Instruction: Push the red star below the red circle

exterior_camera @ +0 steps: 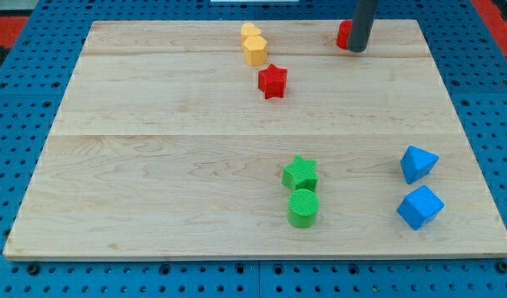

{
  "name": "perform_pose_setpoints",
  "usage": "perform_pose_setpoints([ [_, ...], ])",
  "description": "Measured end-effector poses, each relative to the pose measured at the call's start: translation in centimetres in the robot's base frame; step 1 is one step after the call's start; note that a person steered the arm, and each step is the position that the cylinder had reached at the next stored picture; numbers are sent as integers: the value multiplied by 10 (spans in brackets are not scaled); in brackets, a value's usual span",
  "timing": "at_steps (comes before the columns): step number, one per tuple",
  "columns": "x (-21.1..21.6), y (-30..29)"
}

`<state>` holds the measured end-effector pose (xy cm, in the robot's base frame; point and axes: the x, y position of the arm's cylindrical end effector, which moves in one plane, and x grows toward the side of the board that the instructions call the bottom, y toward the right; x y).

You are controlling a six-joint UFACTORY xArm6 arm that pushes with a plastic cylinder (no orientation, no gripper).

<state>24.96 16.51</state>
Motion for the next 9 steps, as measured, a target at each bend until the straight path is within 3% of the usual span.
perform_pose_setpoints([
  [1, 40, 12],
  [2, 117, 1],
  [3, 167, -62],
  [4, 176, -135],
  [5, 146, -174],
  [6, 113, -150],
  [8, 89, -106],
  [9, 110, -146],
])
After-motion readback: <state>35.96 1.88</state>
